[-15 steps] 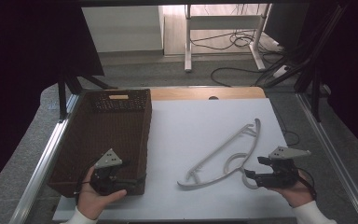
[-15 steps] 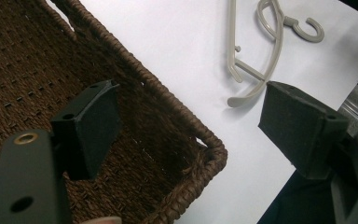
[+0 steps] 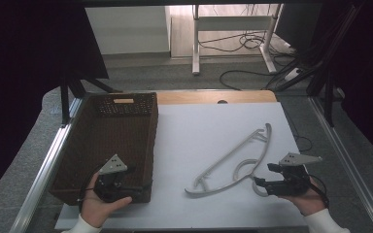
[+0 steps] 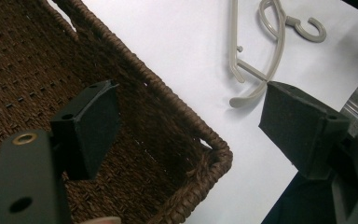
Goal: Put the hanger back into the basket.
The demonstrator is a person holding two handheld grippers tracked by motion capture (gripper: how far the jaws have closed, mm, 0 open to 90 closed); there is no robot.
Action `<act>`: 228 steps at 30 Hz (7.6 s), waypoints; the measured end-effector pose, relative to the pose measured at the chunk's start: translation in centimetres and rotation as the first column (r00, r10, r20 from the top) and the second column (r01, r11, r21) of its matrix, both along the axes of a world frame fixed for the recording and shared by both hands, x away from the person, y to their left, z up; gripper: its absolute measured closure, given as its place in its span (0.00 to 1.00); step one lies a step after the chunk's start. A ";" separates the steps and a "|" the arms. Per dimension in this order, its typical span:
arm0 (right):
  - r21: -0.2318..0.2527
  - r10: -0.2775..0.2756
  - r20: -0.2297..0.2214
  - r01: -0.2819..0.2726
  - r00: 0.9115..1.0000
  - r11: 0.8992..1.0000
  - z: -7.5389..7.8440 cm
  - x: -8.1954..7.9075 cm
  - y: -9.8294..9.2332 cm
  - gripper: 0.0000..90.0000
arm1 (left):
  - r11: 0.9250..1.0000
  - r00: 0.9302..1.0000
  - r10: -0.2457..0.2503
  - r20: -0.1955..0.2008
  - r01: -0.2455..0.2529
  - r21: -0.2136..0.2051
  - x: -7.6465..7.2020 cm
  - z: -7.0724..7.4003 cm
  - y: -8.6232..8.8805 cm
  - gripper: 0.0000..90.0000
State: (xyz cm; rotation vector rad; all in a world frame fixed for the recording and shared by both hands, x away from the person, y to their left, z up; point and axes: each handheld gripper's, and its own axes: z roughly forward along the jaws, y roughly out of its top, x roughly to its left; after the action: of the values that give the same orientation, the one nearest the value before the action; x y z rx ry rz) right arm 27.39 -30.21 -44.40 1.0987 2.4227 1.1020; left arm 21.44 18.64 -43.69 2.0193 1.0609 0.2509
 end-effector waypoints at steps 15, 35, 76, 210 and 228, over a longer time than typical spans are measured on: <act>0.004 0.004 0.003 -0.004 1.000 1.000 0.1 0.5 0.0 0.29 | 1.000 1.000 0.028 0.009 -0.028 -0.002 -0.4 0.0 0.8 0.22; 0.000 -0.010 0.009 0.010 1.000 1.000 0.3 0.5 -0.4 0.29 | 1.000 1.000 -0.006 0.015 0.006 0.001 -0.6 0.4 -0.1 0.23; 0.020 -0.091 0.002 0.091 0.996 0.996 0.3 1.0 -2.8 0.30 | 0.985 0.986 -0.164 -0.022 0.165 0.044 2.1 0.7 -7.9 0.27; 0.036 -0.229 0.015 0.228 0.973 0.973 0.6 1.2 -6.5 0.30 | 0.918 0.909 -0.376 -0.177 0.392 0.064 9.5 -3.9 -23.3 0.91; 0.044 -0.300 0.011 0.299 0.954 0.953 0.4 1.3 -8.2 0.30 | 0.941 0.937 -0.337 -0.090 0.334 -0.045 10.4 -0.5 -20.6 0.92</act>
State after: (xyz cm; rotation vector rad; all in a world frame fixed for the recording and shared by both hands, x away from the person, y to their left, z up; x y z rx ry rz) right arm 28.70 -38.40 -44.03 1.4071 2.1351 1.0590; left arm 31.88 -1.97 -44.15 2.1631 0.7521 -0.0421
